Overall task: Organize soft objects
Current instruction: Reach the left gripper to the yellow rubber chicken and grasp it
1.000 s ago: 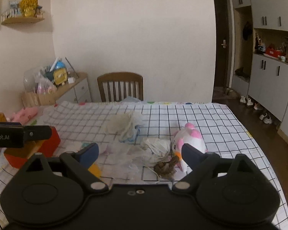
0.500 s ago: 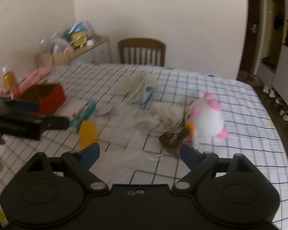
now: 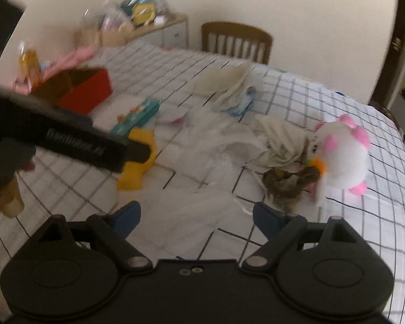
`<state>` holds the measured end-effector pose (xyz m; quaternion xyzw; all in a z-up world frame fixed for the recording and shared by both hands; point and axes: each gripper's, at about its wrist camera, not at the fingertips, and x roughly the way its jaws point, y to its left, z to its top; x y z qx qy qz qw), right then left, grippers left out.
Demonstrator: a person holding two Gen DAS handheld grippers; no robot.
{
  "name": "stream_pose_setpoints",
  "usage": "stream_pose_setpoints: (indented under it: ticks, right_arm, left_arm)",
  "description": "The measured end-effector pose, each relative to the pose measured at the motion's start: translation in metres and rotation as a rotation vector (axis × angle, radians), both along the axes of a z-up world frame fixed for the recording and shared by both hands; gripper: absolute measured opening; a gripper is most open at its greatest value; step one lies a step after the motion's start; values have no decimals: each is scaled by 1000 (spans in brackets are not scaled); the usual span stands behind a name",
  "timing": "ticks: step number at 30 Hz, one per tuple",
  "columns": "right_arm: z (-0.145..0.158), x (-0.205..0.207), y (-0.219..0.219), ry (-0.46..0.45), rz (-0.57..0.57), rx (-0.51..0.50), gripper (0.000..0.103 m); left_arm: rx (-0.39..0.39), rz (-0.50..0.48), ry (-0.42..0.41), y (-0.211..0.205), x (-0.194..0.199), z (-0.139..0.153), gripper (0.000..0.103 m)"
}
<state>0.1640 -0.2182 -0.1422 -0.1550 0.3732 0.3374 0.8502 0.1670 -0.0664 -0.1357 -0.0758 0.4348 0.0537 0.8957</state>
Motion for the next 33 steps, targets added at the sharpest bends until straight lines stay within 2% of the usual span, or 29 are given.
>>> stream_pose_setpoints:
  ticks: [4,9,12,14,16,20,22,24,29,33]
  right_arm:
    - [-12,10,9,52,-2,-6,90]
    - [-25,23,16,108,-9,-12,89]
    - [-30,26,16,132,-2,-19,81]
    - [-32,25,18,130,5,-26,78]
    - [-32,24,18,128,16,-23,72]
    - [-32,23,18,120,26,-30,55]
    - [-32,22,18,117,29,-31,48]
    - [-31,22,18,111,27,-31,35]
    - [-29,18,14,84,17,-32,7]
    - [-24,14,6,54,-6,-16,1]
  left_arm:
    - [-22,24,37,1,10,-7,93]
    - [-36,41,84,1,20,-16,79]
    - [-48,37,103,1,23,-20,66]
    - [-46,38,108,0,24,-22,64]
    - [-43,40,106,0,24,-23,54]
    - [-45,49,112,2,25,-25,47]
    - [-35,53,117,3,25,-26,39]
    - [-28,59,119,4,24,-27,34]
    - [-38,72,104,9,20,-27,27]
    - [-29,80,96,8,15,-25,25]
